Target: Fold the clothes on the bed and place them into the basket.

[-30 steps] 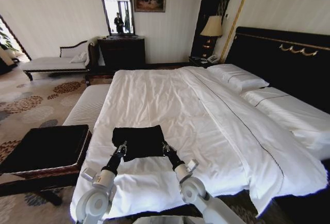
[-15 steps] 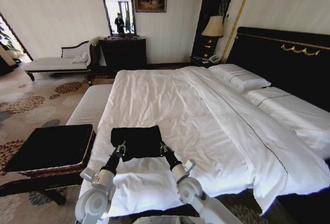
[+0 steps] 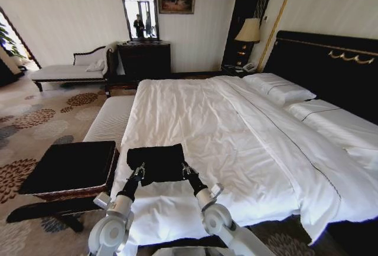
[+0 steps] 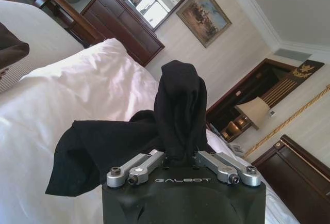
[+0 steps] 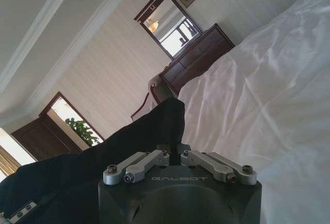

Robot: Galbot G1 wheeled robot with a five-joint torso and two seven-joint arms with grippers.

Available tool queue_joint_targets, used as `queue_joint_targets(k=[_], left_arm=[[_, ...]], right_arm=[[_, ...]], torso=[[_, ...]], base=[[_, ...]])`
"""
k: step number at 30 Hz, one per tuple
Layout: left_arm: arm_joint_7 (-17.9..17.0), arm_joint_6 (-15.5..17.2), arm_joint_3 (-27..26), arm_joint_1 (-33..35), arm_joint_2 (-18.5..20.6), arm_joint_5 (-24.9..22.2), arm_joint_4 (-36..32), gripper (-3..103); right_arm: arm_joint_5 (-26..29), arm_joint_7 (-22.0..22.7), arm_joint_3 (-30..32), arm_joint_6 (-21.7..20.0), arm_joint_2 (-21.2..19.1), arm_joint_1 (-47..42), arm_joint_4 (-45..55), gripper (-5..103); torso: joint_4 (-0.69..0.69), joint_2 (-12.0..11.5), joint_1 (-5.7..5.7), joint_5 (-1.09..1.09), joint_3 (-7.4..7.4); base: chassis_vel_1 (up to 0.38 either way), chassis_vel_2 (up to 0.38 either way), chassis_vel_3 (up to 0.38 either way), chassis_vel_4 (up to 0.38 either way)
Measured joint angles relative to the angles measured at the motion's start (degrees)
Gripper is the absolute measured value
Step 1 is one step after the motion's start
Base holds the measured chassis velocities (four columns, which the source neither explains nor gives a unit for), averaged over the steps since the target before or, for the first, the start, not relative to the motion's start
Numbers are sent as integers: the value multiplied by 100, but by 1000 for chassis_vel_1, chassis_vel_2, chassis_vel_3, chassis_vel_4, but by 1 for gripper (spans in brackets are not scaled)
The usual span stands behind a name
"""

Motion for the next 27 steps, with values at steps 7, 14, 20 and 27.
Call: queue_joint_targets(k=[7, 14, 20, 27], left_arm=[[8, -9, 5, 62, -4, 27, -88, 10], [8, -8, 23, 64, -17, 42, -89, 10], [9, -4, 19, 44, -15, 42, -62, 10], [9, -3, 3, 29, -15, 34, -33, 10]], right_arm=[[-12, 3, -49, -4, 81, 31, -3, 4], [-13, 3, -89, -5, 96, 50, -12, 4], [-13, -1, -129, -4, 121, 92, -55, 4], [-13, -14, -188, 8, 160, 150, -112, 4]], torso=[[0, 0, 0, 0, 0], [1, 0, 0, -1, 0], [0, 0, 0, 0, 0], [1, 0, 0, 0, 0]], base=[[90, 101, -82, -88], [119, 101, -123, -107], [91, 104, -112, -107], [101, 102, -87, -98]])
